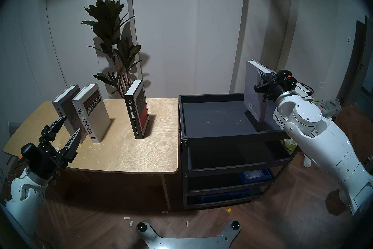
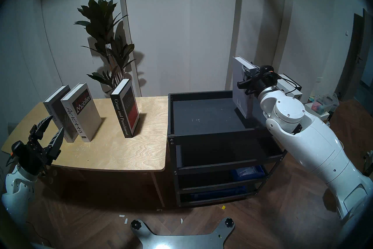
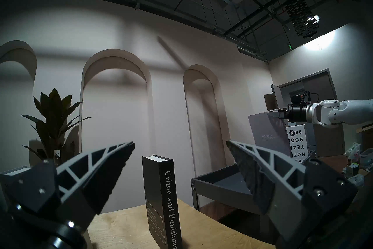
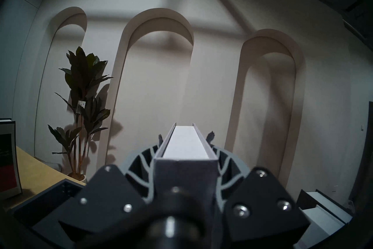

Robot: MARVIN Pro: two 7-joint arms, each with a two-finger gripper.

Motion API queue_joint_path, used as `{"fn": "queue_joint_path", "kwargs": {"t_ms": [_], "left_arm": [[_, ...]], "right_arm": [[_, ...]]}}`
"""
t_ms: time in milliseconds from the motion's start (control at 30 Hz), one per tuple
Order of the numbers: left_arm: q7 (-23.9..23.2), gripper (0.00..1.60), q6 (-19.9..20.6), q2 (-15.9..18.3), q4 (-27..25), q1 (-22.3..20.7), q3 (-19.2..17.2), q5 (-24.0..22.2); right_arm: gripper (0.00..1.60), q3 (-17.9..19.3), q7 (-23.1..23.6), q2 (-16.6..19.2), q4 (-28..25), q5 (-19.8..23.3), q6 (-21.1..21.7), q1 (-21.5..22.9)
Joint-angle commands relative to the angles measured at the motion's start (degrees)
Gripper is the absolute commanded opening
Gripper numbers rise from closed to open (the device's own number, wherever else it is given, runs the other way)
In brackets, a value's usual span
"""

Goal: Move the books from the display table onto the shelf, standing them upright with spines facing out and tallest at one end

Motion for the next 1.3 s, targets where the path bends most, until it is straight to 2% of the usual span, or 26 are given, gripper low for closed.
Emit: {"fn": "queue_joint_path", "kwargs": {"t_ms": [0,300,833,933,1100,1167,1267], "left_arm": [[0.08,1.60,-0.03,0.12,-0.61,0.06,-0.56,0.14],[0.09,1.60,-0.03,0.12,-0.62,0.07,-0.56,0.15],[0.08,1.60,-0.03,0.12,-0.62,0.06,-0.56,0.15],[0.08,1.60,-0.03,0.12,-0.61,0.06,-0.56,0.14],[0.03,1.60,-0.06,0.13,-0.56,0.01,-0.51,0.11],[0.02,1.60,-0.06,0.14,-0.55,0.00,-0.50,0.10],[0.03,1.60,-0.05,0.13,-0.57,0.01,-0.52,0.11]], "right_arm": [[0.00,2.56,-0.53,1.76,0.69,-0.50,-5.30,-2.96],[0.00,4.29,-1.40,3.24,1.27,-0.10,-7.41,-6.02],[0.00,9.72,-1.84,9.54,-0.05,3.49,-9.06,-14.85],[0.00,10.73,0.39,10.84,-0.46,6.84,-8.32,-16.07],[0.00,13.48,7.05,10.89,0.53,17.42,-8.06,-16.99],[0.00,14.29,8.89,10.73,1.34,20.41,-7.25,-16.61],[0.00,14.53,11.40,11.40,3.02,22.14,-6.16,-15.91]]}}
